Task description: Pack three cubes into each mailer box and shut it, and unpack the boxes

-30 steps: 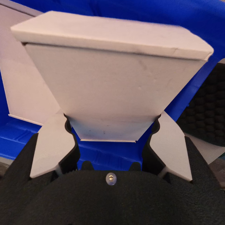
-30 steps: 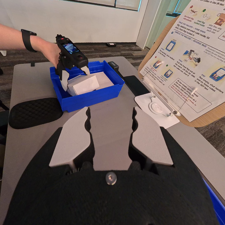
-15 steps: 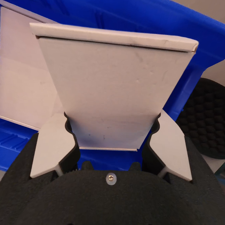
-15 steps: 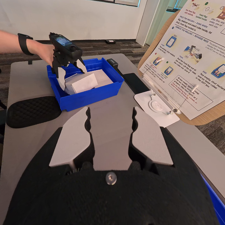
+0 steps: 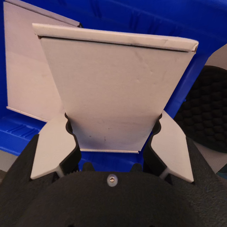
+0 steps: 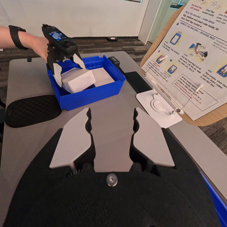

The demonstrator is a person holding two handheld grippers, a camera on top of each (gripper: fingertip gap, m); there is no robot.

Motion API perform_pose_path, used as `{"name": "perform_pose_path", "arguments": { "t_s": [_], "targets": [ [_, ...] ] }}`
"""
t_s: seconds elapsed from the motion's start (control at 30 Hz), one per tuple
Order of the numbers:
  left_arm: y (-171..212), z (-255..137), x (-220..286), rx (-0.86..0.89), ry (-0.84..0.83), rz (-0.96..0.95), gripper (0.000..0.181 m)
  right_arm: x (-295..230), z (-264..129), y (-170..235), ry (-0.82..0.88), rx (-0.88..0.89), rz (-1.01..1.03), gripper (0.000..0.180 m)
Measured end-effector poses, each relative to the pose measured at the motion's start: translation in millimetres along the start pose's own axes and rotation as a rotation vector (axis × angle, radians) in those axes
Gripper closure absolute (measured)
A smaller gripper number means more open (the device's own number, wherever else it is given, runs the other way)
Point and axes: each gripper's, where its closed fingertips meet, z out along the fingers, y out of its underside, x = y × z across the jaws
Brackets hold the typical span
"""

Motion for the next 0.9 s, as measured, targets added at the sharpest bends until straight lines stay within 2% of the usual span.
{"name": "perform_pose_path", "arguments": {
  "t_s": [0.57, 0.73, 0.9],
  "targets": [
    [-20.8, -54.6, -14.3, -0.116, -0.100, 0.084, 0.052, 0.6, -14.7, -6.6, 0.011, 0.026, -0.011, 0.113],
    [-44.2, -76.0, -15.6, -0.148, -0.137, 0.127, 0.052, 3.3, -28.8, -10.5, 0.027, 0.045, -0.015, 0.112],
    [-87.0, -83.5, -5.5, -0.172, -0.155, 0.217, 0.052, 14.9, -56.0, -8.3, 0.083, 0.045, -0.016, 0.112]
  ]
}}
